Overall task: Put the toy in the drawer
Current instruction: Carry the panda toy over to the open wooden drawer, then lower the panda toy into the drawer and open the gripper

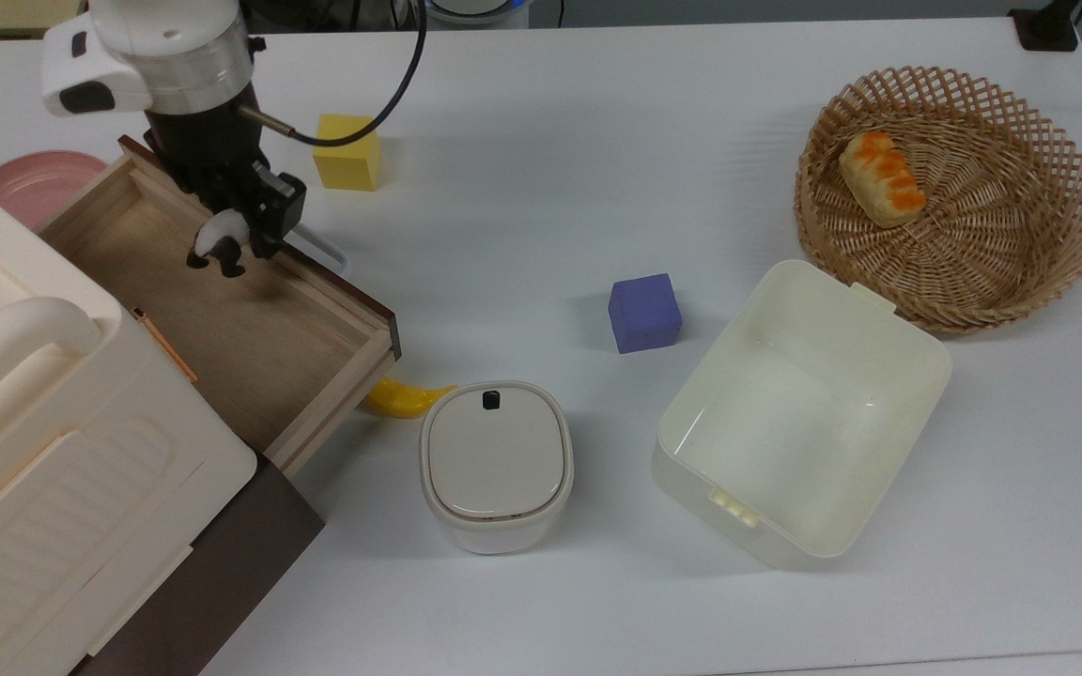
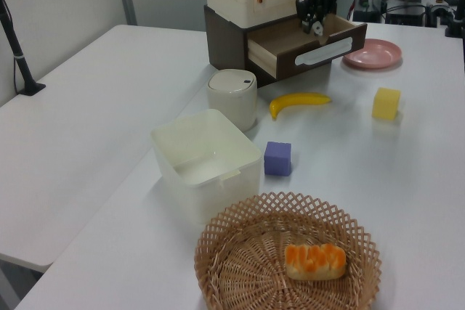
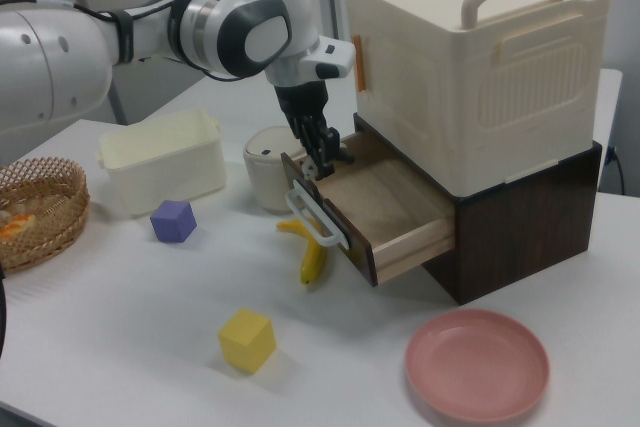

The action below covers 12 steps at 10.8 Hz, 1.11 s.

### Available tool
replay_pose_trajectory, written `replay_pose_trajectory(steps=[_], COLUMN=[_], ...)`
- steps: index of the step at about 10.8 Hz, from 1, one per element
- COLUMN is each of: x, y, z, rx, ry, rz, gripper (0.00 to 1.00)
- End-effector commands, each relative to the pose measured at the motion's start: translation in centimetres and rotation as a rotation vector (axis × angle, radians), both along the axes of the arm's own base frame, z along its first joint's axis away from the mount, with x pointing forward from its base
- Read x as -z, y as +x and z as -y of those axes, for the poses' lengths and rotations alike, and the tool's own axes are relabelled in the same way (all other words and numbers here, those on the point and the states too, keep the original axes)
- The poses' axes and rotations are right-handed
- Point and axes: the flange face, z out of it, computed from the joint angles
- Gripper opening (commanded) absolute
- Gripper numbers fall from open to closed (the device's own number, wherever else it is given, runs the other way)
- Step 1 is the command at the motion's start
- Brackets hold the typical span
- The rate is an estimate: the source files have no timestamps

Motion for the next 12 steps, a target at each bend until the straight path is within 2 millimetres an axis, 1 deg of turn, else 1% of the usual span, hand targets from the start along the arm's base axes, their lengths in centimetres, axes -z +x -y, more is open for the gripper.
replay_pose_trajectory(steps=[1,2,3,4,5,6,7,8,9,10,11,12], x=[1.6,2.6,3.4,4.7,5.3,6.7,6.9,7.3,7.3,7.4,7.3,6.9], y=[1.5,2.0,2.3,2.8,3.1,3.4,3.5,3.4,3.5,3.5,3.5,3.4], z=[1.4,1.7,3.0,3.9,4.7,4.9,4.9,4.9,4.6,4.5,4.5,4.4], rx=[0.007,0.008,0.025,0.036,0.047,0.048,0.048,0.048,0.045,0.044,0.037,0.032], ry=[-0.022,-0.026,-0.036,-0.046,-0.052,-0.055,-0.057,-0.056,-0.054,-0.057,-0.064,-0.072], rz=[0.034,0.041,0.047,0.053,0.060,0.053,0.054,0.048,0.047,0.045,0.043,0.044], gripper=[0.06,0.07,0.07,0.09,0.12,0.16,0.35,0.46,0.65,0.81,0.87,0.97])
